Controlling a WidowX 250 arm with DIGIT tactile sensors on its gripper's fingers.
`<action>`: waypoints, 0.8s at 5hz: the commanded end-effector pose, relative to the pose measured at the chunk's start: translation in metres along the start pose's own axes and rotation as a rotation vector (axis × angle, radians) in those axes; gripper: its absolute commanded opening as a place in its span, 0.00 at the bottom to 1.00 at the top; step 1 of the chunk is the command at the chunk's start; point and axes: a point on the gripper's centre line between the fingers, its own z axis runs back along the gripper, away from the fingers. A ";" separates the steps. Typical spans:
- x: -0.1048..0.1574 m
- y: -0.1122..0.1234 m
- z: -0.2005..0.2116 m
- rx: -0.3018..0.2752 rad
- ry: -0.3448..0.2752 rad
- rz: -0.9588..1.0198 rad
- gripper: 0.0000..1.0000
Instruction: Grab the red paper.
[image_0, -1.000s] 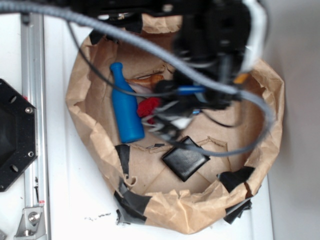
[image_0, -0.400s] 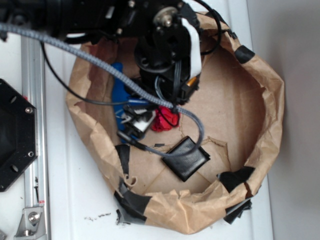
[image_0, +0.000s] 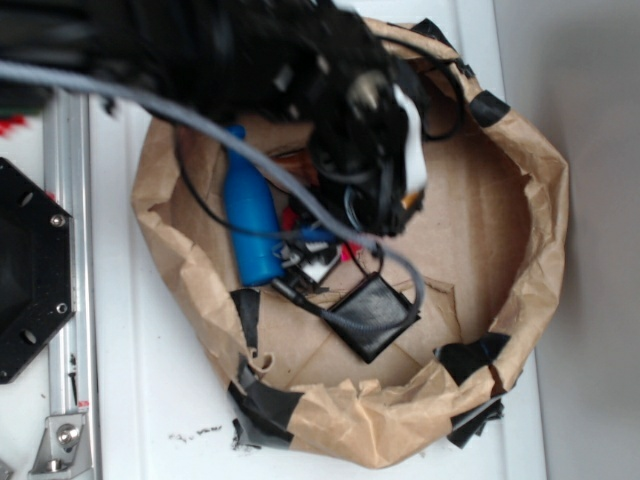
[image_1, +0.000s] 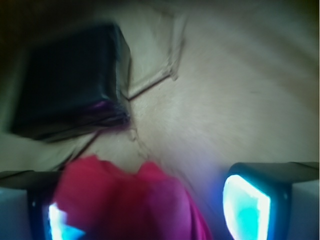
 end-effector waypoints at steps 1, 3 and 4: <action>0.007 -0.022 0.001 -0.050 0.061 -0.087 0.00; 0.015 -0.018 0.051 0.070 -0.016 -0.056 0.00; 0.021 -0.029 0.095 0.153 0.004 -0.024 0.00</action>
